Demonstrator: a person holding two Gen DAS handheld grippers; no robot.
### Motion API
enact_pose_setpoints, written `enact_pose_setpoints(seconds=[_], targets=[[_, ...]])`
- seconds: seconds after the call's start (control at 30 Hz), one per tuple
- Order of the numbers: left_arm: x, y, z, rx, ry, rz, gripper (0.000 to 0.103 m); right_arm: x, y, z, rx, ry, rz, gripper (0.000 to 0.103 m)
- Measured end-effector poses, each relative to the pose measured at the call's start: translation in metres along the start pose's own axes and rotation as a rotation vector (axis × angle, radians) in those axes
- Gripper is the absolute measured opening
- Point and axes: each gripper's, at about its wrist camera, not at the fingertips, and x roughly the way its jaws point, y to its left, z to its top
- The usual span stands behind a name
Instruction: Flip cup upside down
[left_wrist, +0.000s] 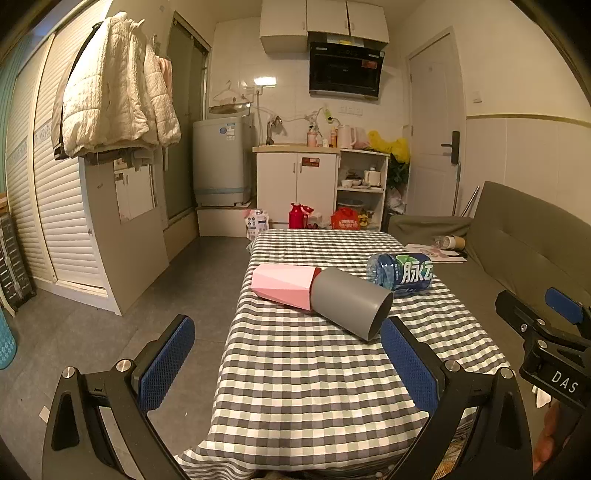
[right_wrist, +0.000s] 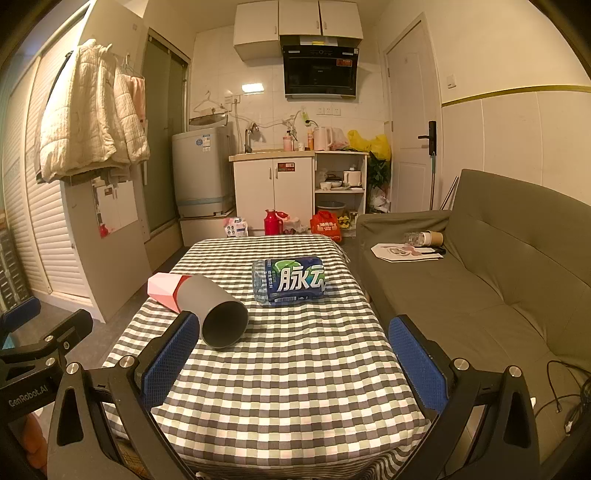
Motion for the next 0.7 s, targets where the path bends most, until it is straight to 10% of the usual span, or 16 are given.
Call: enact_pose_setpoints(seconds=[0.7], targets=[[0.0020,0.0036,0.0003,-0.001,0.004,-0.002,0.103,0.0031,-0.0003,-0.0021,-0.001,0.003,0.000,0.103]])
